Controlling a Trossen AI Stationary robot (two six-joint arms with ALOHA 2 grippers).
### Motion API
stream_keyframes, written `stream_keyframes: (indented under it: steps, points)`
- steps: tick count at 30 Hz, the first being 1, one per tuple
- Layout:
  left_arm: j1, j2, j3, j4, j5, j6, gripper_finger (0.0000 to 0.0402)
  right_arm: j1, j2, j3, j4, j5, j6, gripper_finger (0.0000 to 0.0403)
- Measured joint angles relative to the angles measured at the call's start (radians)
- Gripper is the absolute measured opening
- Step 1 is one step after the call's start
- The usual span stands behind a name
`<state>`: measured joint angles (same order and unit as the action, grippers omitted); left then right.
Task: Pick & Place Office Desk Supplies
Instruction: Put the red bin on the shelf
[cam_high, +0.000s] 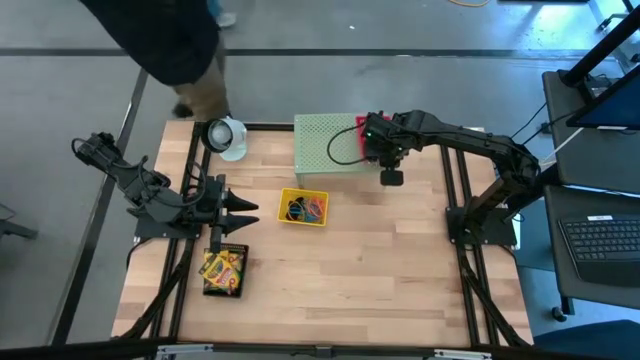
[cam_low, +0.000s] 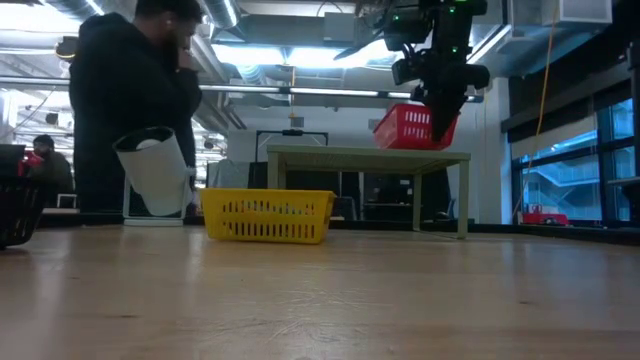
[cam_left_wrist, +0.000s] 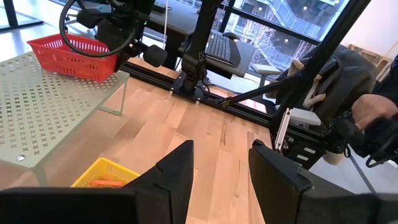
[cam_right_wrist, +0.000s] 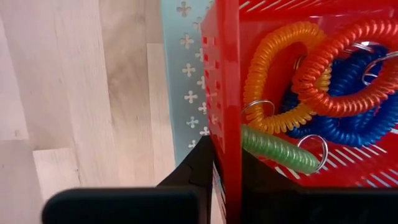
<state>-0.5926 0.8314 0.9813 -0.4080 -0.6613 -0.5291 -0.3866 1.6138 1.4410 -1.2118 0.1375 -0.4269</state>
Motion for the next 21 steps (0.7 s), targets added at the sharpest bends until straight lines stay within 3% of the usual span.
stream_keyframes:
  steps: [7, 21]
  points:
    - [0.000, 0.000, 0.000, 0.000, 0.003, -0.007, 0.0148, 0.000, 0.000, 0.000, 0.000, -0.041, 0.033, 0.0034]
    - [0.000, 0.000, 0.000, -0.003, 0.006, -0.007, 0.0148, 0.000, 0.000, 0.000, 0.000, -0.044, 0.147, 0.0166]
